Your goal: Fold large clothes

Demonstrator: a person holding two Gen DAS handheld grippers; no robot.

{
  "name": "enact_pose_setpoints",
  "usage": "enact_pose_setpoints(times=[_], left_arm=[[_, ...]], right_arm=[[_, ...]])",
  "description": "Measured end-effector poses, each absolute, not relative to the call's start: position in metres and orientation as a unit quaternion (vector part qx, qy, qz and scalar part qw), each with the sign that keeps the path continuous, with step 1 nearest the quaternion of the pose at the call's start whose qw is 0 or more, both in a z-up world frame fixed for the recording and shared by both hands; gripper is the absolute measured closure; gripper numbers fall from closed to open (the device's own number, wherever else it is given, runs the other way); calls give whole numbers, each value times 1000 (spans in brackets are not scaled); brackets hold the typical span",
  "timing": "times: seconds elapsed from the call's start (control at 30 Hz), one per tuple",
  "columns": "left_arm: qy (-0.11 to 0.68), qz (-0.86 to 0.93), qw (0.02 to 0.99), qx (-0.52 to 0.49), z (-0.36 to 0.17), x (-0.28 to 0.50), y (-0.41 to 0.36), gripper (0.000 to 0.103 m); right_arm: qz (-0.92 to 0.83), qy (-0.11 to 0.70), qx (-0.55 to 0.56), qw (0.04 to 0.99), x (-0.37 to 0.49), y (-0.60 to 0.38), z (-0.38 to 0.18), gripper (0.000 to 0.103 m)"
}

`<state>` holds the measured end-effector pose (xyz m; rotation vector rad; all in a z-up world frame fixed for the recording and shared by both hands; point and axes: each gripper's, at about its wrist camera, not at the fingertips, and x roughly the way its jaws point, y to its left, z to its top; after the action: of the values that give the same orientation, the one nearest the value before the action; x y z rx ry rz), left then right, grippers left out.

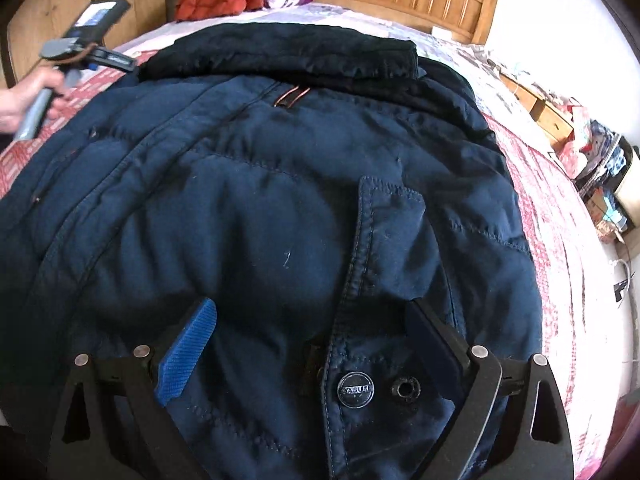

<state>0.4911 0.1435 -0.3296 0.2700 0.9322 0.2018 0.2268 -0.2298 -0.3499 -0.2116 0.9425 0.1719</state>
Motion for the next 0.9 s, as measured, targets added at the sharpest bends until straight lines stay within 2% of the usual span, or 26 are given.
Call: enact_pose_setpoints(times=[0.17,0.4,0.57,0.63,0.7,0.77,0.9], left_arm=[[454,86,867,187,-347,528,120,1],[479,156,853,139,-363,545,177,0],[483,183,848,120,-359,543,190,0],[474,183,855,104,-353,535,190,2],[461,165,869,73,-343,521,184,10],[438,103,892,42,-328,504,164,10],[422,-8,905,57,-315,446,105,10]], right_arm=[[83,448,-87,886,226,-235,-353,2],[85,445,-78,888,227,-237,-356,1],[88,446,-74,888,227,-239,-357,0],[90,447,-74,887,228,-240,-356,0],[89,446,-81,887,228,-238,-354,0],[88,440,-85,890,226,-236,-349,0],[103,440,-95,887,227,-229,-345,0]])
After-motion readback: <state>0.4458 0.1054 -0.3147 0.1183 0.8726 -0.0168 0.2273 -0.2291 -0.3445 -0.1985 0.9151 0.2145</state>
